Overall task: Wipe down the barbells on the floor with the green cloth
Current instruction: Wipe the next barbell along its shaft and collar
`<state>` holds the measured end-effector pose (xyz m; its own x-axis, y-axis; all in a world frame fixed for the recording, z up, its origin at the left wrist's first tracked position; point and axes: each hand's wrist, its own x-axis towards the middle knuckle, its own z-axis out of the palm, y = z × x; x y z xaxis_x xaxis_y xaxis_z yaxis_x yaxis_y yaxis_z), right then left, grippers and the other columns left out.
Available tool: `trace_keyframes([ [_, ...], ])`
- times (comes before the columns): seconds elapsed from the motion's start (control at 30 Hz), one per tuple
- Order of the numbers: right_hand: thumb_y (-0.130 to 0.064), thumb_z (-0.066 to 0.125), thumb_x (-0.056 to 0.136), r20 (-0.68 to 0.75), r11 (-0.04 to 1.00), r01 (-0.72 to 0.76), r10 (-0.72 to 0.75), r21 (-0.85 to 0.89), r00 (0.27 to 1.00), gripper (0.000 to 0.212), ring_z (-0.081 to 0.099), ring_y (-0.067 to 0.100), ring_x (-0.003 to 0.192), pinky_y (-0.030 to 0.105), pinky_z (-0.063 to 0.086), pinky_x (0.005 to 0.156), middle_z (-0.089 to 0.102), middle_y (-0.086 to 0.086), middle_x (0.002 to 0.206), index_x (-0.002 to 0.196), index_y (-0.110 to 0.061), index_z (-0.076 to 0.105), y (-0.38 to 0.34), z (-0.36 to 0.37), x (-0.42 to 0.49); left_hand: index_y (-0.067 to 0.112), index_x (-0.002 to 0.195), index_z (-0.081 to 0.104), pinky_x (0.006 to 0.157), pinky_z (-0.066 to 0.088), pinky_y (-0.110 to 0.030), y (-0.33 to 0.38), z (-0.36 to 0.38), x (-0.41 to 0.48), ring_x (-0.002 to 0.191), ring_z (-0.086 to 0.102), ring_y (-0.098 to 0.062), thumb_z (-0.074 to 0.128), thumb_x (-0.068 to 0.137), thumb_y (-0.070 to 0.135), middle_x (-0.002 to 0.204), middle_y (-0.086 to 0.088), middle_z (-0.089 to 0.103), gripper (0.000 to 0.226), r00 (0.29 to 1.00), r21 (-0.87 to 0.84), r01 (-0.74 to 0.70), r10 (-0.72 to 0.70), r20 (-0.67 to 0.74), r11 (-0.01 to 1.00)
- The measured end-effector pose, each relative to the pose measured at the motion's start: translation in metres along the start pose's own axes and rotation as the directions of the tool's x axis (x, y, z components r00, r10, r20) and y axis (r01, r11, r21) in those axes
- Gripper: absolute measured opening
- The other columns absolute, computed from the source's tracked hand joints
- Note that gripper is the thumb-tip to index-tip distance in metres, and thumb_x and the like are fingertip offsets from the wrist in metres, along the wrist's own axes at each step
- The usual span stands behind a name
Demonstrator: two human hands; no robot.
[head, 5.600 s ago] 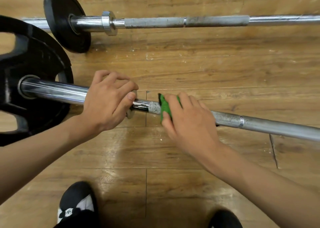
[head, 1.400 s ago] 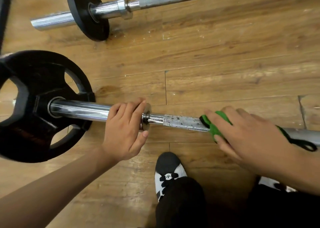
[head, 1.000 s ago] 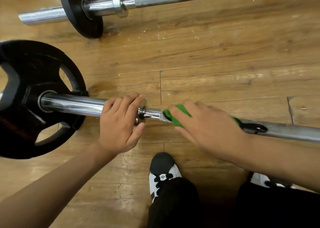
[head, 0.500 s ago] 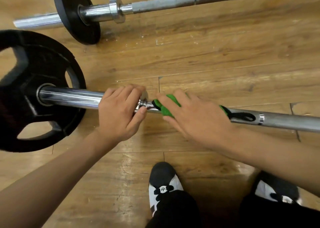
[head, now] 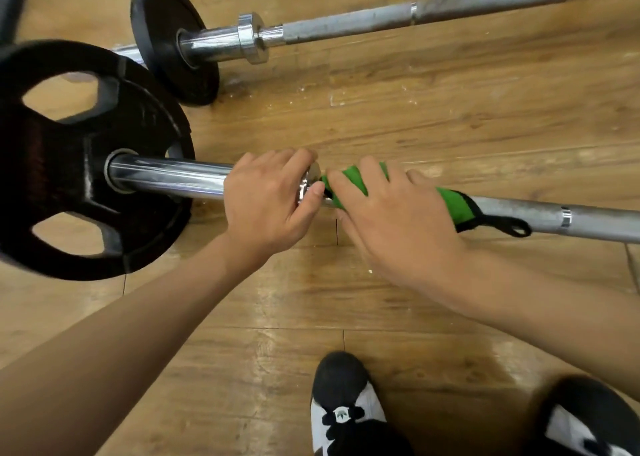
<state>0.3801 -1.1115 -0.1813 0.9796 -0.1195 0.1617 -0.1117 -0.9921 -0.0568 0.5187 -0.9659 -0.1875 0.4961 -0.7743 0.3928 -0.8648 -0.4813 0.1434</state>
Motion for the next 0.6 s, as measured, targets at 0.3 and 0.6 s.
trace_keyframes([
  [0.3,-0.053,0.033,0.105,0.041,0.986,-0.158,0.156,0.048,0.987,0.053,0.057,0.040,0.079,0.043,0.045,0.065,0.053,0.019,0.103,0.131,-0.013,0.056,0.080,-0.018,-0.049,0.010,0.091,0.066,0.060,0.035,-0.041,-0.001,0.010,0.014,0.060,0.049,-0.023,0.009,0.103,0.064,0.068,0.002,0.056,0.080,0.995,-0.005,0.033,-0.033,-0.097,0.999],
  [0.6,-0.041,0.039,0.106,0.030,0.999,0.035,-0.036,0.021,0.999,0.046,0.062,0.035,0.091,0.041,0.044,0.070,0.058,0.014,0.122,0.147,-0.020,0.045,0.031,-0.002,-0.003,0.007,0.140,0.061,0.113,0.033,-0.054,-0.008,-0.008,0.006,0.143,0.047,-0.033,0.012,0.103,0.065,0.158,-0.013,0.048,0.084,0.984,0.001,-0.114,0.113,0.134,0.993],
])
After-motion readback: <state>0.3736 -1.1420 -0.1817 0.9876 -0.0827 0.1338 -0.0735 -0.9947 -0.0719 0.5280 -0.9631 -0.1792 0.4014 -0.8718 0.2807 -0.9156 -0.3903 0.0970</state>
